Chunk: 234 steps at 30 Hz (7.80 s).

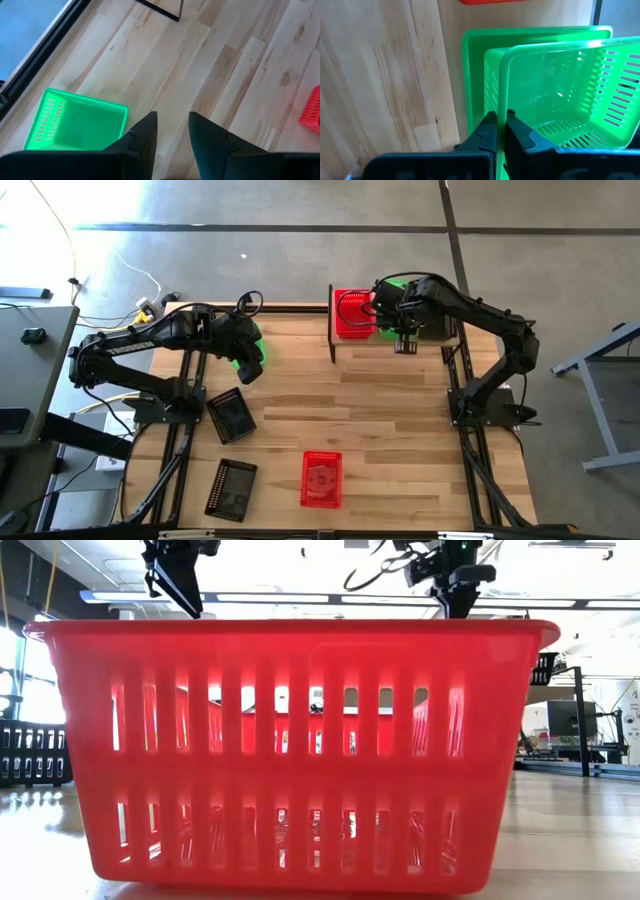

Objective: Stack baskets on shelf by color
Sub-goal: Stack the bottom green bin on top of the green bin, then stack the top black bin on top of the black bin

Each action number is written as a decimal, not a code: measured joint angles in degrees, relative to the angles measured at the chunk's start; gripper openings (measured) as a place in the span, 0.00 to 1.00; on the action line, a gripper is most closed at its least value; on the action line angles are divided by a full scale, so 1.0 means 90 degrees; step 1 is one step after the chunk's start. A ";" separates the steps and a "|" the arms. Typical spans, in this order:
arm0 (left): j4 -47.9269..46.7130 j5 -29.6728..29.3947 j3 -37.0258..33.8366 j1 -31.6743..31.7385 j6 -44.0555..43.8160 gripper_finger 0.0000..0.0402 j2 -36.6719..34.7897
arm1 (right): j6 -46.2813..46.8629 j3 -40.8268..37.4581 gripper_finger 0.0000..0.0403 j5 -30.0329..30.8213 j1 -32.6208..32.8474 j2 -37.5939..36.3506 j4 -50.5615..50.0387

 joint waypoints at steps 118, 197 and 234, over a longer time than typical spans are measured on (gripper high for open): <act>-0.1748 0.0374 -0.1656 -0.5632 -1.2670 0.25 0.2523 | 0.2193 0.0991 0.31 -0.0845 0.2514 -0.0005 0.0634; -0.0049 -0.2222 -0.0435 -0.1786 -0.8349 0.00 0.1328 | -0.0665 0.0988 0.31 -0.2771 0.2963 0.1046 0.4247; 0.2680 -0.1546 -0.0437 -0.1326 -0.6872 0.00 0.1331 | -0.0562 0.0988 0.31 -0.0366 0.2943 0.1763 0.3832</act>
